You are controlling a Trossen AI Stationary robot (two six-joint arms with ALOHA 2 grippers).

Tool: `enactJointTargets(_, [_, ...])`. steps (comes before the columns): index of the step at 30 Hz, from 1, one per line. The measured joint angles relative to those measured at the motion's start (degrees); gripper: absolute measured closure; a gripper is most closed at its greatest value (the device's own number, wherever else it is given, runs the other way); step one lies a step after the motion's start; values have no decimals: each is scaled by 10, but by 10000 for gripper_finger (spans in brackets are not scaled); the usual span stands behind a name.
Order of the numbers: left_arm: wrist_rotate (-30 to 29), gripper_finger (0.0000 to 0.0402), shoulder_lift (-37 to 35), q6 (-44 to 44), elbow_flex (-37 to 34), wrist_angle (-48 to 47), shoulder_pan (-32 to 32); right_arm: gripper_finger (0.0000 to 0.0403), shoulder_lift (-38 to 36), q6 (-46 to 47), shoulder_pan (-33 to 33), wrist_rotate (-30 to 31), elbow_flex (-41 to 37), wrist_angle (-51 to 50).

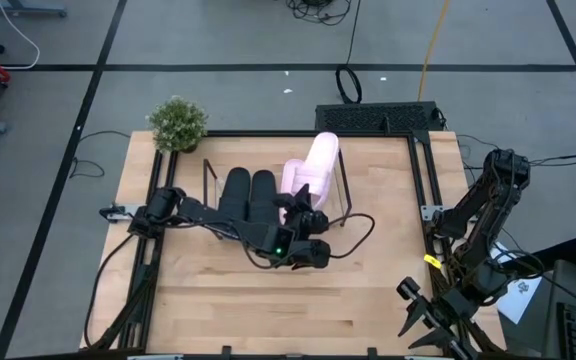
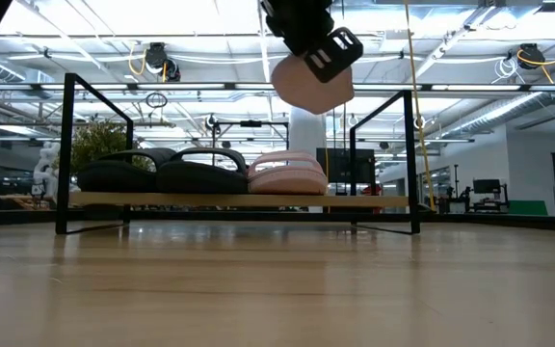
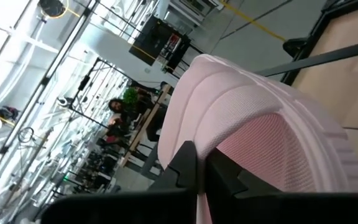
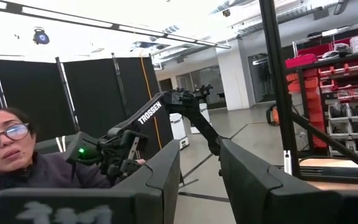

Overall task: Pick and place slides into the shelf
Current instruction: Put the pink pair of slide on the shelf

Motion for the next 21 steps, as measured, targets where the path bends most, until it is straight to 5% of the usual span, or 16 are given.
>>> enactJointTargets(9, [-38, 396, 0, 64, 0, 35, 10, 296, 0, 0, 0, 0, 0, 0])
enactJointTargets(21, [-47, 400, -1, 296, 0, 261, 5, 296, 0, 0, 0, 0, 0, -1])
